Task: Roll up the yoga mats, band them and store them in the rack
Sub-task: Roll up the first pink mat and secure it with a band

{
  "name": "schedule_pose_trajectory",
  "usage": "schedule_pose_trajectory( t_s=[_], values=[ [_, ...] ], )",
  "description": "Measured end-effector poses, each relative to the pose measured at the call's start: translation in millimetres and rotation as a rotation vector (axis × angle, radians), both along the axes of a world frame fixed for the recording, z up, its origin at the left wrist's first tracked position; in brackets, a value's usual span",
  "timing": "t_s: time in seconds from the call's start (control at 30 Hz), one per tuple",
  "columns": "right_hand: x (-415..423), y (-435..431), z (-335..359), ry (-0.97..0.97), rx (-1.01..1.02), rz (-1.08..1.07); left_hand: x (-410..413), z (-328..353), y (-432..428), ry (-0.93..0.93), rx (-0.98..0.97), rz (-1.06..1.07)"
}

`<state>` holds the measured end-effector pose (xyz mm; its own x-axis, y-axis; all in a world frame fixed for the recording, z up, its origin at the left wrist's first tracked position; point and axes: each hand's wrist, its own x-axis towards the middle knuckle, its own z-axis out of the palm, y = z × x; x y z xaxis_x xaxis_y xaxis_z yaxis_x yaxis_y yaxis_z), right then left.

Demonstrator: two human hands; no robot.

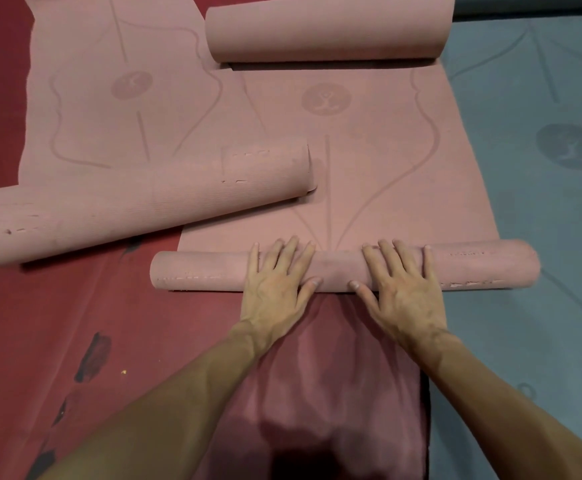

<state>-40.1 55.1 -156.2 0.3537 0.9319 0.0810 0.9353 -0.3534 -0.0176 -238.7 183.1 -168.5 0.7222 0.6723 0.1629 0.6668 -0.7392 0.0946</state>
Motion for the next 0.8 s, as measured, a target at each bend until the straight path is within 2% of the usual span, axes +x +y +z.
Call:
schedule_pose_trajectory(
  t_s=[0.2,0.43,0.8],
  values=[
    [0,5,3,-0.003,0.005,-0.015,-9,-2,2,0.058,0.047,-0.001],
    [12,12,8,-0.04,-0.026,0.066,-6,2,16,-0.027,0.019,-0.022],
    [13,3,8,-0.033,0.041,0.117,-8,6,12,-0.082,0.022,-0.022]
  ],
)
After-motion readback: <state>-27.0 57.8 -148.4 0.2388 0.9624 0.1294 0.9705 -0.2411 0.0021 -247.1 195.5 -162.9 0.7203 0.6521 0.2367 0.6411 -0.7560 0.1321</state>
